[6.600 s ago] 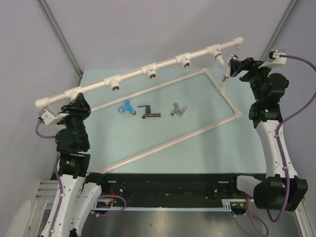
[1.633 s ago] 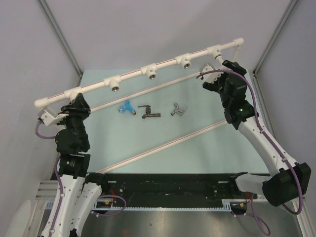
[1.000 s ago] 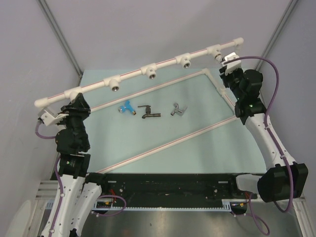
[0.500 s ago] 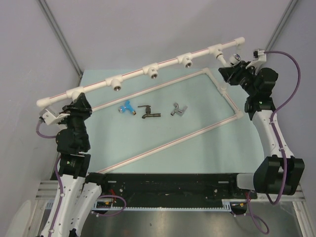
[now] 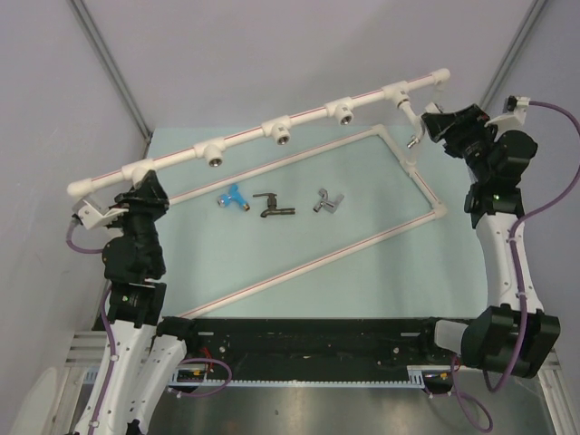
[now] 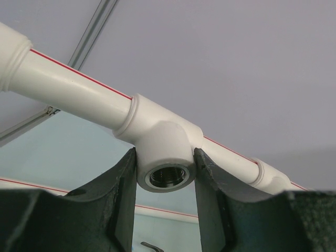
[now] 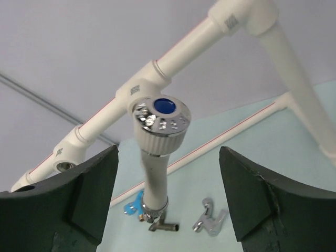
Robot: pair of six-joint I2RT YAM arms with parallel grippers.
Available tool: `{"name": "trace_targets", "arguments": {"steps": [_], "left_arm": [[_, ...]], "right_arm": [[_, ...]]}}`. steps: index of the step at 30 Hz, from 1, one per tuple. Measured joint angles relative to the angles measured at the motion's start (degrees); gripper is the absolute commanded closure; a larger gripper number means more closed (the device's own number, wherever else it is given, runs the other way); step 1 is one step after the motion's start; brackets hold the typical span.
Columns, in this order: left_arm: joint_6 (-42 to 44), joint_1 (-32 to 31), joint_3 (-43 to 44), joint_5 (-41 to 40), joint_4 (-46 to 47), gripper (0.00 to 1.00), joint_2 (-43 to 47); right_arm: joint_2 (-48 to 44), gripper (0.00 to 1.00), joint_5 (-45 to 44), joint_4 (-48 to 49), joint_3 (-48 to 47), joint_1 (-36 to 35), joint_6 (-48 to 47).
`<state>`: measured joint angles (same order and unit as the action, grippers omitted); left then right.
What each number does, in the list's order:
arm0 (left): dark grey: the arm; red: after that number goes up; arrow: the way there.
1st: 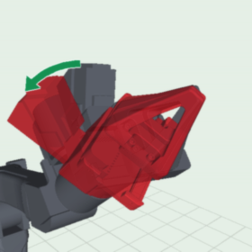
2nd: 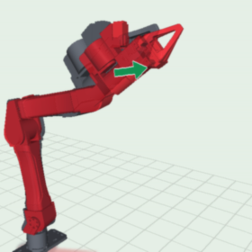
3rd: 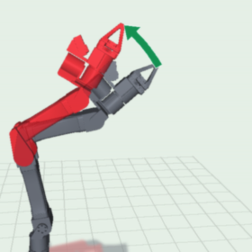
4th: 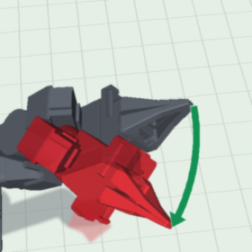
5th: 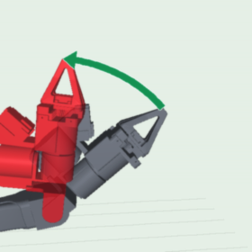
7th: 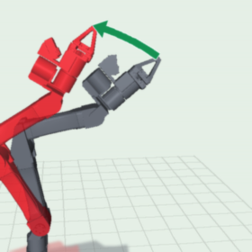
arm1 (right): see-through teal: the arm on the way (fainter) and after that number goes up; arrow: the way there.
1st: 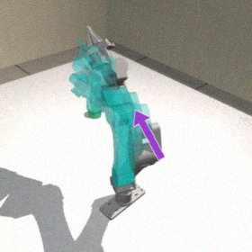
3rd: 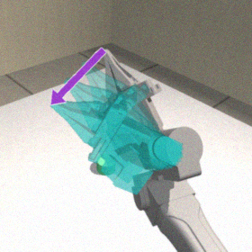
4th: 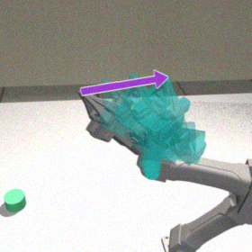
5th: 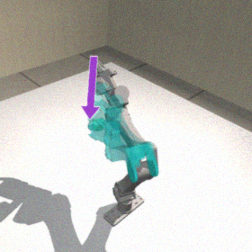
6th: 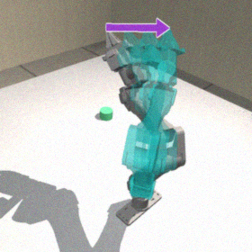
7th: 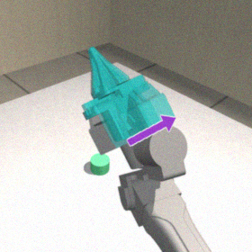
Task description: Install the water faucets
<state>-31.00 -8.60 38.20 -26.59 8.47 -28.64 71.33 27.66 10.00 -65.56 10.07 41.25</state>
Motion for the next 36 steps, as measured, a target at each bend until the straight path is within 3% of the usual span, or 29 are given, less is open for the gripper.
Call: {"name": "trace_targets", "arguments": {"steps": [8, 22, 36], "left_arm": [[0.0, 0.0, 0.0, 0.0, 0.0, 1.0, -0.02], [0.0, 0.0, 0.0, 0.0, 0.0, 1.0, -0.02], [0.0, 0.0, 0.0, 0.0, 0.0, 1.0, -0.02]], "right_arm": [[-6.84, 0.17, -6.32, 0.48, -0.02, 0.07, -7.82], [2.16, 0.18, -9.38, 2.56, -0.02, 0.35, -8.76], [6.12, 0.18, -4.96, -4.17, -0.02, -1.46, -10.32]]}}
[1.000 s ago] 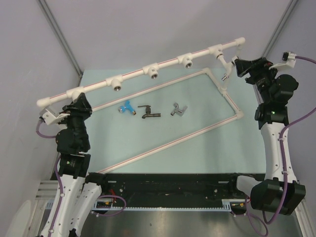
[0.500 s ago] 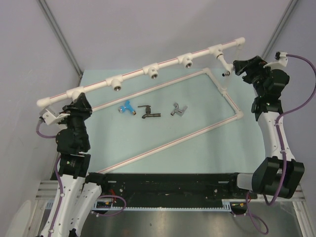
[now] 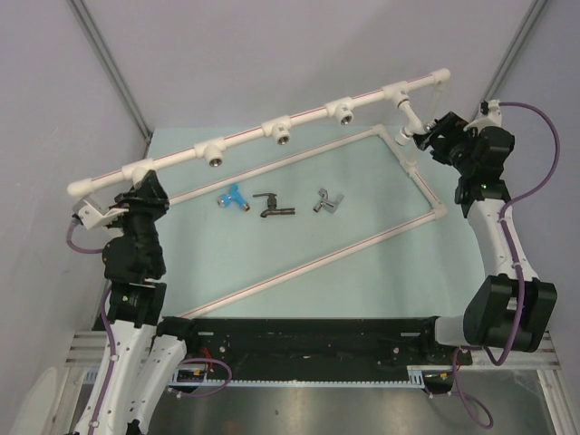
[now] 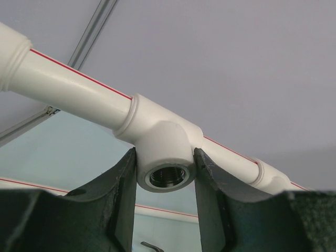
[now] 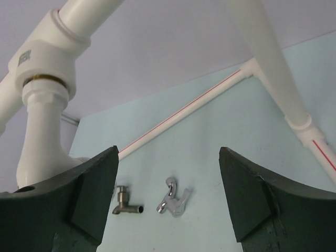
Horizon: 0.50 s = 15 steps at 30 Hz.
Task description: Install the water faucets
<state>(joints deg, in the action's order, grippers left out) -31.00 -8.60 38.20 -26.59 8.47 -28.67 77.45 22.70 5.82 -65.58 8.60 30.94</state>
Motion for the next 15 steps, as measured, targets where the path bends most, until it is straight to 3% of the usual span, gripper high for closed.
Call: {"name": "trace_targets", "arguments": {"steps": [15], "left_arm": [[-0.02, 0.0, 0.0, -0.2, 0.07, 1.0, -0.04]], "right_arm": [[-2.45, 0.14, 0.96, -4.39, 0.11, -1.05, -1.01]]}}
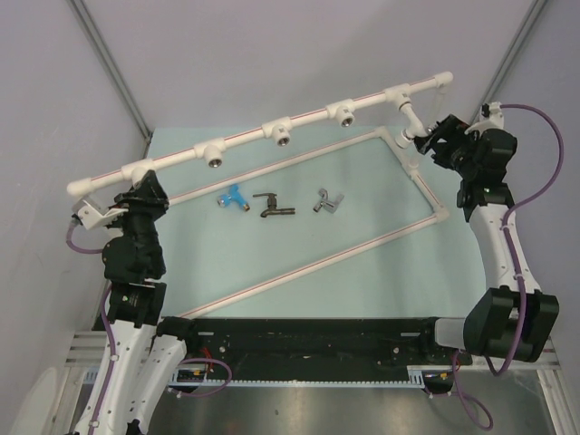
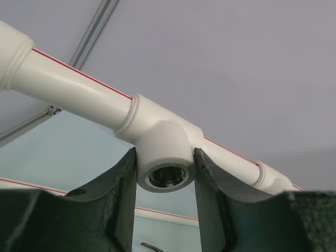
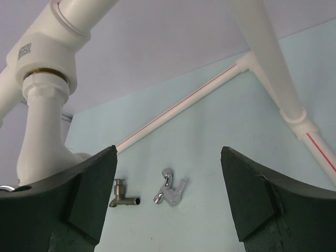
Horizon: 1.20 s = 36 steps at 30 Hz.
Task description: Install the water faucets
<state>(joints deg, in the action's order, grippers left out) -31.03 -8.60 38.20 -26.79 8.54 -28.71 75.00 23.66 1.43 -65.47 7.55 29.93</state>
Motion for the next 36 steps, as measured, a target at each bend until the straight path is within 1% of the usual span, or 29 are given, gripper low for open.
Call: {"name": "trace_targets", "arguments": {"steps": [4, 13, 16, 19, 21, 24, 27, 31, 33, 36], "left_arm": [[0.0, 0.0, 0.0, 0.09, 0.0, 1.0, 0.02], [-0.02, -0.02, -0.02, 0.2, 0.0, 1.0, 0.0], [-0.02, -0.02, -0.02, 0.2, 0.02, 1.0, -0.02], [0.0, -0.02, -0.02, 0.15, 0.02, 1.0, -0.04], [-0.02, -0.02, -0.02, 0.17, 0.04, 1.0, -0.04], [0.0, -0.04, -0.02, 0.15, 0.02, 1.0, -0.04], [0.0, -0.04, -0.02, 0.17, 0.02, 1.0, -0.04], [0.0, -0.07, -0.02, 0.15, 0.04, 1.0, -0.04], [0.0, -0.07, -0.02, 0.17, 0.04, 1.0, -0.04], [0.0, -0.07, -0.02, 0.17, 0.04, 1.0, -0.04]], "right_arm": [[-3.32, 0.12, -4.5, -2.47, 0.0, 0.11, -3.43], [-15.91, 0.11, -19.12, -5.03, 0.0, -1.86, -18.38], [-17.62, 0.12, -21.09, -4.72, 0.0, -3.3, -22.18], [-17.35, 0.14, -18.32, -2.64, 0.0, -5.11, -24.26], [-16.5, 0.18, -15.63, -1.38, 0.0, -5.62, -24.22], [-14.45, 0.21, -11.72, 1.22, 0.0, -5.84, -22.53], [-12.57, 0.23, -8.0, 3.19, 0.0, -5.22, -19.78], [-11.1, 0.22, -3.91, 4.9, 0.0, -3.87, -16.65], [-10.95, 0.17, -2.16, 5.11, 0.0, -3.5, -16.5], [-10.97, 0.14, 0.55, 5.22, 0.0, -3.3, -18.14]]}}
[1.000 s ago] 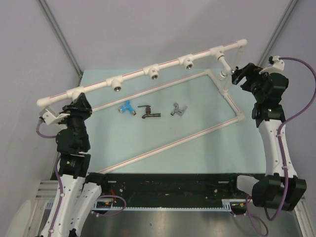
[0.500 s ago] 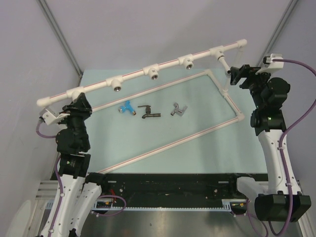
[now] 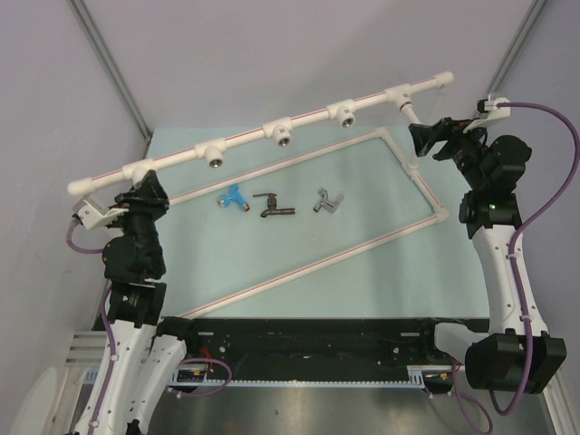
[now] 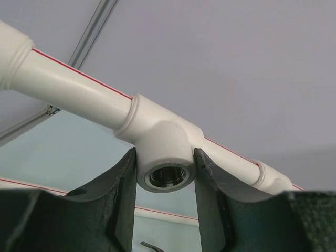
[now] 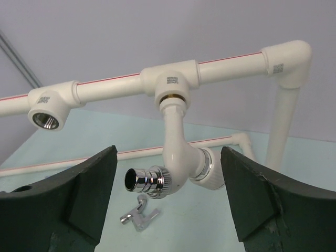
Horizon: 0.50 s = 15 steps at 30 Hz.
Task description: Install the water faucets
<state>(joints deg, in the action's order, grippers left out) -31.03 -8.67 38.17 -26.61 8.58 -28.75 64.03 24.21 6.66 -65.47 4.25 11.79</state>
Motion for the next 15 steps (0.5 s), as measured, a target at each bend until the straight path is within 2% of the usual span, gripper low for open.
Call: {"name": "trace_targets", "arguments": {"steps": [10, 15], "left_arm": [[0.0, 0.0, 0.0, 0.0, 0.0, 1.0, 0.0], [0.0, 0.0, 0.0, -0.02, 0.0, 1.0, 0.0]], "right_arm": [[1.7, 0.13, 6.32, 0.83, 0.0, 0.02, -6.86], [4.52, 0.19, 6.51, 1.05, 0.0, 0.07, -7.48]]}}
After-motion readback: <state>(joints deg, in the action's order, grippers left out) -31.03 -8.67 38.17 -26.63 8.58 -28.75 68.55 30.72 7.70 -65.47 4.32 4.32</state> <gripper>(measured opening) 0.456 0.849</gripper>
